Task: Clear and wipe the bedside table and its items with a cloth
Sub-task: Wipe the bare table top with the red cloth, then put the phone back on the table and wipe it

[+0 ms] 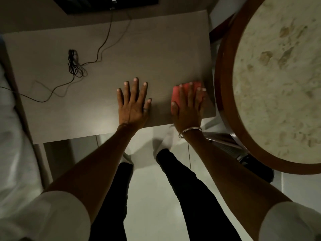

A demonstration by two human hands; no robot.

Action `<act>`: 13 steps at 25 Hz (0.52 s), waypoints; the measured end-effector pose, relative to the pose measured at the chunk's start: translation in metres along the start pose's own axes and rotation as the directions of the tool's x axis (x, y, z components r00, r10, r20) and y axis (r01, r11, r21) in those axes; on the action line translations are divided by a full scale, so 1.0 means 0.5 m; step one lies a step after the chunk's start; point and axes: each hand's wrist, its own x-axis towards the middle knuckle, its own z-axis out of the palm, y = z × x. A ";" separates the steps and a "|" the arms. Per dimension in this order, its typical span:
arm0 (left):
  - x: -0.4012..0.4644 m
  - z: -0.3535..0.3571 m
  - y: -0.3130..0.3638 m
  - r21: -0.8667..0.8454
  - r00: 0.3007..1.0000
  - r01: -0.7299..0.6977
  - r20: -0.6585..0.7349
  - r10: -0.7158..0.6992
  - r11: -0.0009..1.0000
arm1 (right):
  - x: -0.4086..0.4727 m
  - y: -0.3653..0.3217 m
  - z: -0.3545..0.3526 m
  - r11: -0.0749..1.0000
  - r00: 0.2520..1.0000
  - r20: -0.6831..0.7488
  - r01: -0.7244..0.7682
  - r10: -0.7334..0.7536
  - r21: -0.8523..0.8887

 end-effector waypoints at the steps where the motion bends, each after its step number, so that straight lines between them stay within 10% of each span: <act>1: -0.006 -0.003 -0.008 -0.009 0.999 0.033 -0.011 -0.033 0.999 | -0.005 -0.030 0.005 0.996 0.996 0.029 0.086 -0.086 -0.004; 9: -0.124 -0.144 -0.141 -0.149 0.954 0.211 -0.183 -0.237 0.966 | -0.060 -0.301 -0.068 0.925 0.927 -0.001 0.374 -0.375 -0.070; 13: -0.279 -0.328 -0.286 -0.341 0.685 0.401 -0.505 -0.525 0.850 | -0.143 -0.594 -0.146 0.716 0.722 -0.091 0.692 -0.686 0.089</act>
